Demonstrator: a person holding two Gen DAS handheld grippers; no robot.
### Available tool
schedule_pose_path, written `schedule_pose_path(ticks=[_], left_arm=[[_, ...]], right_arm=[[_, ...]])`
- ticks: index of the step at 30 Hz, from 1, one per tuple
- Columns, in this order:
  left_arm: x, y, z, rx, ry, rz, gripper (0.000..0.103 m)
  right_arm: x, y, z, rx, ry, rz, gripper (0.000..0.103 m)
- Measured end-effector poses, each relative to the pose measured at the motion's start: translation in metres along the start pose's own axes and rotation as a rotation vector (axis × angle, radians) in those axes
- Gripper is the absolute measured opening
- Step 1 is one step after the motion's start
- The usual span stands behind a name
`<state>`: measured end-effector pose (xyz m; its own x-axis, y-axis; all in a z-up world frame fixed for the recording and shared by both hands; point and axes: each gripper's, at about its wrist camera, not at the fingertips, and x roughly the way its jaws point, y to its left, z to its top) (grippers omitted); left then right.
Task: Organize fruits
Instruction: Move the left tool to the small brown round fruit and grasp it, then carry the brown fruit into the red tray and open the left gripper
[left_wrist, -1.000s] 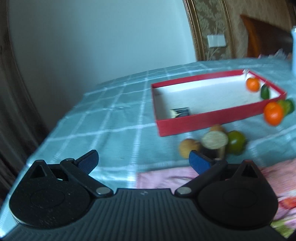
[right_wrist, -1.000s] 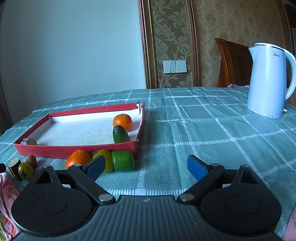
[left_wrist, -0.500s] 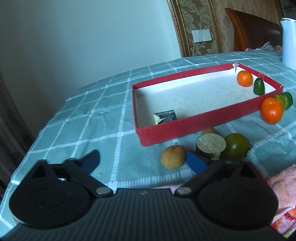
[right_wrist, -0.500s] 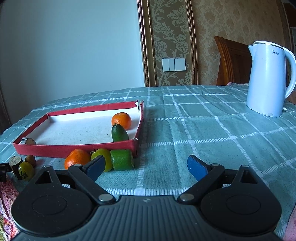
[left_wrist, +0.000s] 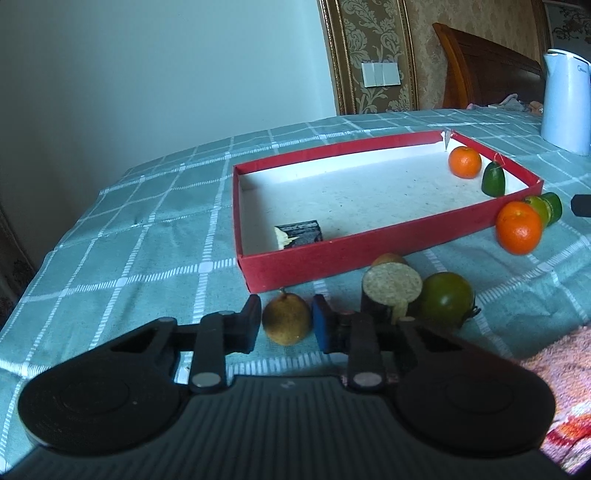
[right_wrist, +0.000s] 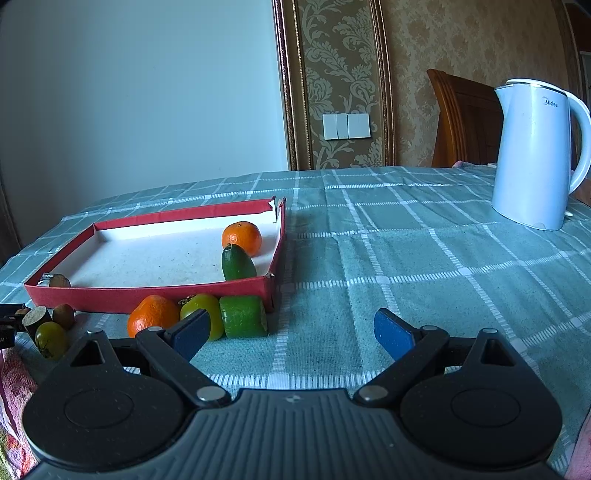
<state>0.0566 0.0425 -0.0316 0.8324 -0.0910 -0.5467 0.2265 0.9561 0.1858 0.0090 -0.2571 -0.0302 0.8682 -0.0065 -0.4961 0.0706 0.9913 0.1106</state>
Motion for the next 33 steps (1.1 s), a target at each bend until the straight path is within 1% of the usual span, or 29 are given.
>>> schedule_pose_path(ticks=[8,12,17,19,22,26,30,33], left_arm=[[-0.003,-0.003,-0.002,0.011,-0.001,0.024,0.025],[-0.007,-0.003,-0.002,0.007,-0.016,0.032,0.025],[-0.012,-0.001,0.003,-0.003,-0.018,0.039,0.025],[-0.018,-0.002,0.006,0.002,-0.032,0.048,0.025],[-0.026,-0.001,0.014,-0.008,-0.055,0.044,0.025],[-0.03,-0.004,0.029,-0.014,-0.075,0.016,0.025],[-0.024,-0.011,0.049,-0.014,-0.092,-0.008,0.025],[-0.015,-0.016,0.062,-0.021,-0.104,-0.02,0.025]], right_arm=[[0.0,0.0,0.0,0.003,-0.005,0.0,0.096],[0.001,0.0,0.0,0.003,-0.003,-0.001,0.096],[-0.001,-0.001,0.0,0.009,-0.011,-0.005,0.096],[-0.002,-0.001,0.0,0.009,-0.013,-0.005,0.096],[-0.003,-0.001,0.0,0.011,-0.017,0.0,0.096],[-0.003,-0.002,-0.001,0.012,-0.017,0.004,0.096],[-0.003,-0.002,0.0,0.014,-0.018,0.004,0.096],[-0.004,-0.002,0.0,0.018,-0.022,0.005,0.099]])
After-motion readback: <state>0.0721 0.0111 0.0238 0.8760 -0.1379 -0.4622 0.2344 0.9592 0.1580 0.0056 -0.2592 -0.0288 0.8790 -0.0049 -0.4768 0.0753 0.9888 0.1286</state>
